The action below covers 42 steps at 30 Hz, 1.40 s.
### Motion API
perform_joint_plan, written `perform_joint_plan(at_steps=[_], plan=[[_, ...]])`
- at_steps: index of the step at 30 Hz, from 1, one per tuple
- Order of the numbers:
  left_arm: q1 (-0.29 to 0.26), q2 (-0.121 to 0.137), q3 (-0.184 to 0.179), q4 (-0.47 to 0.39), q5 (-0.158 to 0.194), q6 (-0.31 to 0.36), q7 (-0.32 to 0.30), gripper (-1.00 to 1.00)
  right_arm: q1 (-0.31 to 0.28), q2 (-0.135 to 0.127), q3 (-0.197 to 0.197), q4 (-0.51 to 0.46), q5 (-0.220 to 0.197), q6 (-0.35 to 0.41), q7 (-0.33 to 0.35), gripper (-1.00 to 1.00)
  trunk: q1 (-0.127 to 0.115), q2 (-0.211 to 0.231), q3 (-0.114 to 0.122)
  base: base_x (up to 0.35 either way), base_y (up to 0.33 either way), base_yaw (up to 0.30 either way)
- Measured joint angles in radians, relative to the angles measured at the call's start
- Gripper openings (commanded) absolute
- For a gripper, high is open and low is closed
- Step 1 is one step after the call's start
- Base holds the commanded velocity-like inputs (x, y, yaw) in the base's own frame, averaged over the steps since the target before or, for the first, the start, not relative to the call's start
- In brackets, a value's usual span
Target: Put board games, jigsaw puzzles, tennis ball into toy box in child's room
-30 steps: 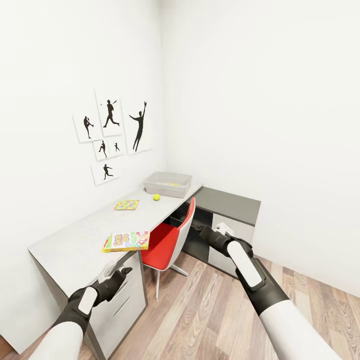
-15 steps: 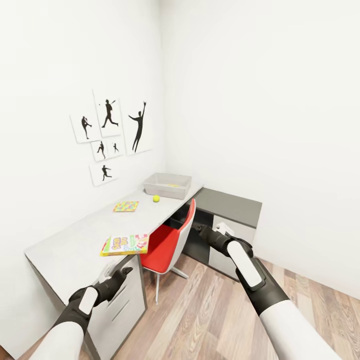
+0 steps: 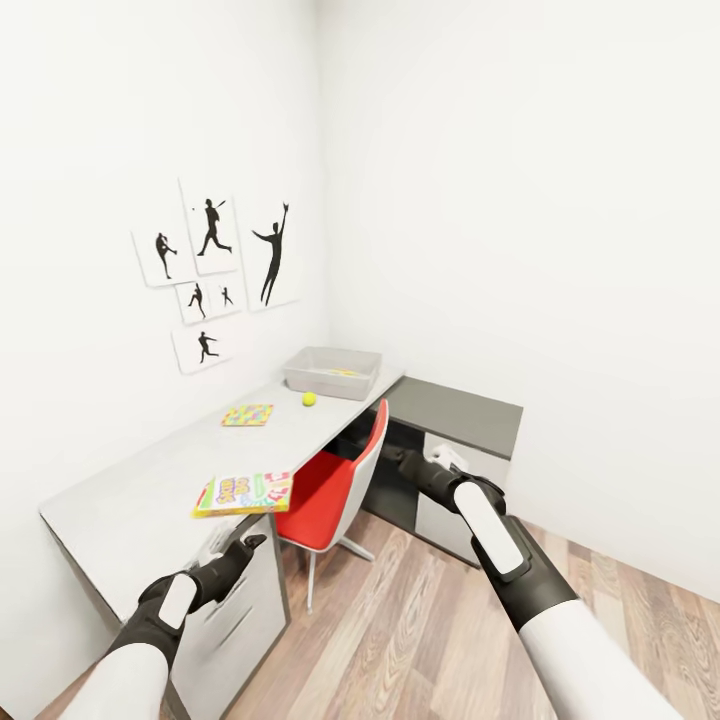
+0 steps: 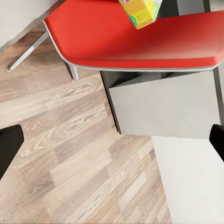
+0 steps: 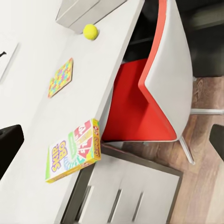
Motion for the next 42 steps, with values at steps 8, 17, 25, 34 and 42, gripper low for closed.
perform_joint_plan(at_steps=[8, 17, 25, 34, 42], plan=[[0.0, -0.001, 0.0, 0.0, 0.0, 0.0, 0.0, 1.0, 0.0, 0.003, 0.001, -0.004, 0.0, 0.0, 0.0, 1.0, 0.0, 0.0, 0.0, 0.038, -0.063, 0.0], [0.0, -0.002, 0.0, 0.0, 0.0, 0.0, 0.0, 1.0, 0.0, 0.006, 0.013, -0.009, 0.0, 0.001, 0.0, 1.0, 0.0, 0.0, 0.0, 0.003, -0.004, 0.0], [0.0, -0.002, 0.0, 0.0, 0.001, -0.001, 0.0, 1.0, 0.0, 0.006, 0.014, -0.01, 0.0, 0.001, 0.0, 1.0, 0.0, 0.0, 0.0, 0.0, 0.0, 0.0], [0.0, -0.003, -0.001, 0.0, 0.0, -0.001, 0.0, 1.0, 0.0, 0.006, 0.014, -0.01, 0.0, 0.001, 0.0, 1.0, 0.0, 0.0, 0.0, 0.0, 0.0, 0.0], [0.0, -0.003, -0.001, 0.0, 0.0, -0.001, 0.0, 1.0, 0.0, 0.006, 0.015, -0.01, 0.0, 0.001, 0.0, 1.0, 0.0, 0.0, 0.0, 0.0, 0.0, 0.0]])
